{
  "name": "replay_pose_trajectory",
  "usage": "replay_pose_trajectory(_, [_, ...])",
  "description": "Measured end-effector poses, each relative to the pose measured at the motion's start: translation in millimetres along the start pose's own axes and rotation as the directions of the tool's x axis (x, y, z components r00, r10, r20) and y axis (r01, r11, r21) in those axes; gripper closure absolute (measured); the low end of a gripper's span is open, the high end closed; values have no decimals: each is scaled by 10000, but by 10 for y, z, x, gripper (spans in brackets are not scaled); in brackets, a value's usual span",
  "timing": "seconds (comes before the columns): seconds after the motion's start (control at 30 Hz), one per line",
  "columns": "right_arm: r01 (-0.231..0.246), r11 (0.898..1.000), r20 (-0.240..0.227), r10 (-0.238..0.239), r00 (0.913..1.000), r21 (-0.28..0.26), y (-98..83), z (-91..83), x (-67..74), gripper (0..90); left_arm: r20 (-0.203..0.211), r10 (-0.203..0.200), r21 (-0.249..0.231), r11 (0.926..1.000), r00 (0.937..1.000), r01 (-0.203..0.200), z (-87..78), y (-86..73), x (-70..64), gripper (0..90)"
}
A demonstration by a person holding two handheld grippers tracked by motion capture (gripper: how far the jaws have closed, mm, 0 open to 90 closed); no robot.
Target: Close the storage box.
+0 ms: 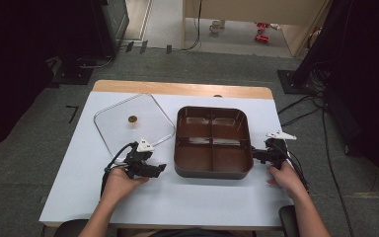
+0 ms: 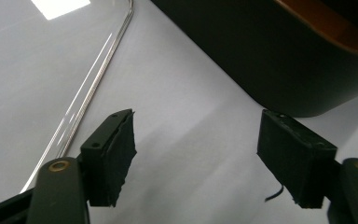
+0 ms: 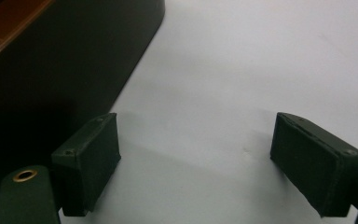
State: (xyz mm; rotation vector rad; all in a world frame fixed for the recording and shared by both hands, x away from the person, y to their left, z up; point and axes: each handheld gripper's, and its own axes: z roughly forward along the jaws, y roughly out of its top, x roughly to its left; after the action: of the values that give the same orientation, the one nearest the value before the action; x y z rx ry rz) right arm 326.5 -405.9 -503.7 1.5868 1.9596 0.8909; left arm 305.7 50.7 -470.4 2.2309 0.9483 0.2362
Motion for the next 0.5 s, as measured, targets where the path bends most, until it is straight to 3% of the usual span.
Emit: replay_pose_trajectory(0.5, [5, 10000, 4, -5, 10000, -5, 0, 0, 0, 152, 19, -252, -23, 9997, 9997, 252, 28, 106, 165, 296])
